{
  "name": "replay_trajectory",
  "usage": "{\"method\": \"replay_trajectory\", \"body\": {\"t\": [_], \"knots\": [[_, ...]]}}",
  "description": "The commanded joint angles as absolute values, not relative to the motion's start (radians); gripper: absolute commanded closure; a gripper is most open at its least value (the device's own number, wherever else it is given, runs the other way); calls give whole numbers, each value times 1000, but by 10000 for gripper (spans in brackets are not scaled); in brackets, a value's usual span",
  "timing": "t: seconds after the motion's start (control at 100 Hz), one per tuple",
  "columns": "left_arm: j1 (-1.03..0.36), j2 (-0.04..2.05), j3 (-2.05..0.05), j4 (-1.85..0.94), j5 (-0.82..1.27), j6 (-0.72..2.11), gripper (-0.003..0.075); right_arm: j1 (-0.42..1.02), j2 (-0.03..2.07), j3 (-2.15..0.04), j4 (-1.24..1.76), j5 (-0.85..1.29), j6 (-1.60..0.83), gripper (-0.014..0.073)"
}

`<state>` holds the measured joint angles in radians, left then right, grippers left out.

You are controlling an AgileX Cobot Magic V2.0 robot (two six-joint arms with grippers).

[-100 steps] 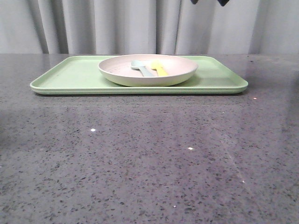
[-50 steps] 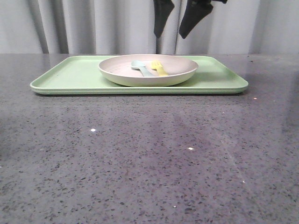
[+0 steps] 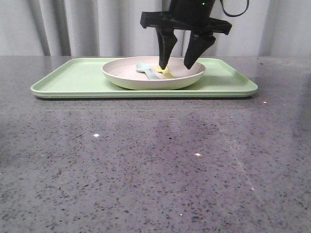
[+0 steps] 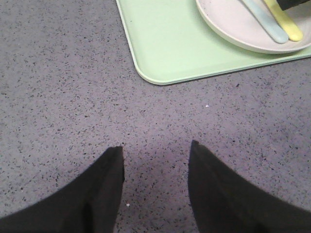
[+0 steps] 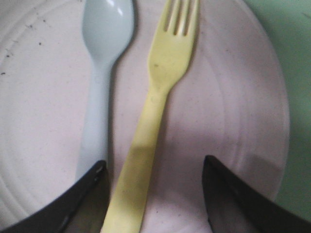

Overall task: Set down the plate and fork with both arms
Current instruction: 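Lower the right gripper over the yellow fork on the plate, then close the right gripper on the yellow fork handle and lift it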

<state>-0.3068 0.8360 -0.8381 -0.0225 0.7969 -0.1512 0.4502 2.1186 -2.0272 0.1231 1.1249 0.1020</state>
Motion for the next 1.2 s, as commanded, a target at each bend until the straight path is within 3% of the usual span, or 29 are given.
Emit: {"method": "replay_trajectory", "body": {"t": [0.0, 0.98, 1.19], "knots": [[-303, 829, -863, -23, 740, -162, 405, 447, 2074, -2060, 134, 1091, 97, 156], [-303, 829, -863, -23, 742, -162, 405, 447, 2088, -2060, 141, 1102, 97, 163], [-303, 829, -863, -23, 742, -162, 405, 447, 2089, -2060, 141, 1105, 97, 335]]}}
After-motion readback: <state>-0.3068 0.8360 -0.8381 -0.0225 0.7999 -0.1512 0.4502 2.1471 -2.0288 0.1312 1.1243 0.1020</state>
